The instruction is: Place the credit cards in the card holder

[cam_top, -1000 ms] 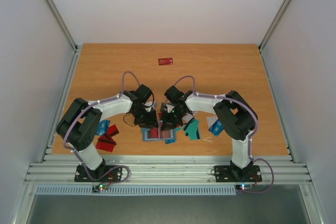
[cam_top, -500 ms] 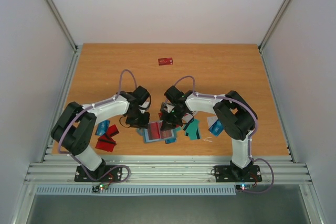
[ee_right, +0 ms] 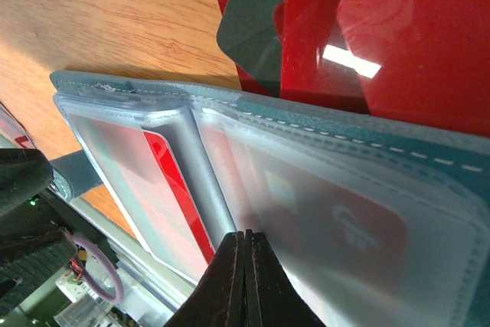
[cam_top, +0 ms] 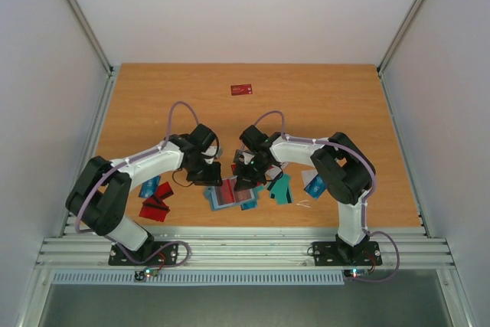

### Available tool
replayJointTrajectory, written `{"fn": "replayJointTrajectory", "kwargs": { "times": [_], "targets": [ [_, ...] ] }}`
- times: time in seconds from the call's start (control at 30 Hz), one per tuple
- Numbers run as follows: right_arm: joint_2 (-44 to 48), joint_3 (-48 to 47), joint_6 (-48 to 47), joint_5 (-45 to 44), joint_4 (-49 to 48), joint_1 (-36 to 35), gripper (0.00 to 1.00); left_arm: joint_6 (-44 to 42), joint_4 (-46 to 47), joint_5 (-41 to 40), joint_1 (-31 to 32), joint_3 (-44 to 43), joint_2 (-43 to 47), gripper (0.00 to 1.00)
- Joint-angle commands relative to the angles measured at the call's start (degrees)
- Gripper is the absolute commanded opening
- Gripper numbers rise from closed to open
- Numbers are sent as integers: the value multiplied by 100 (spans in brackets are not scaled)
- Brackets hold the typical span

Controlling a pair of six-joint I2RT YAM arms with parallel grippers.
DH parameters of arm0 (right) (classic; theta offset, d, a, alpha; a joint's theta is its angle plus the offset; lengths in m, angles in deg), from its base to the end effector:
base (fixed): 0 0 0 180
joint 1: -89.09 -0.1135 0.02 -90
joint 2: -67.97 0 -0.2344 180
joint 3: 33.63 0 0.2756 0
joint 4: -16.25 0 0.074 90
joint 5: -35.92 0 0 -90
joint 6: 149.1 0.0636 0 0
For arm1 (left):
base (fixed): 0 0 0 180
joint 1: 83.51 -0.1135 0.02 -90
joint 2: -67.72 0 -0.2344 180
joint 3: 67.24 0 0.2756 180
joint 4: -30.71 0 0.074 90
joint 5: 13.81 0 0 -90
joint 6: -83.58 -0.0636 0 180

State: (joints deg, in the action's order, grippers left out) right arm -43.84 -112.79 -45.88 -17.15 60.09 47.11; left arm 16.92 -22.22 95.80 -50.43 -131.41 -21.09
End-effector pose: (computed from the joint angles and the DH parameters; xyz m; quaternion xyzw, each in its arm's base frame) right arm 0.2482 0.2748 0.0610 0.2700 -0.9032 -0.3304 0.0468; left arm 0.2351 -0.1786 0.1022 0.1015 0.9745 -0.1996 0.0140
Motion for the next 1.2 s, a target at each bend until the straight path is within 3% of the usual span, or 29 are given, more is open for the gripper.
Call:
{"fn": "replayJointTrajectory", "kwargs": {
  "times": [0.0, 0.27, 1.17],
  "targets": [
    [-175, 58, 63, -239, 117, 33, 1, 79, 225, 184, -36, 99, -51, 32],
    [-148, 109, 100, -252, 108, 32, 1, 198, 125, -18, -138, 213, -220, 32],
    [-229, 96, 121, -243, 160, 27, 1, 155, 704, 529, -307, 356, -155, 36]
  ]
}}
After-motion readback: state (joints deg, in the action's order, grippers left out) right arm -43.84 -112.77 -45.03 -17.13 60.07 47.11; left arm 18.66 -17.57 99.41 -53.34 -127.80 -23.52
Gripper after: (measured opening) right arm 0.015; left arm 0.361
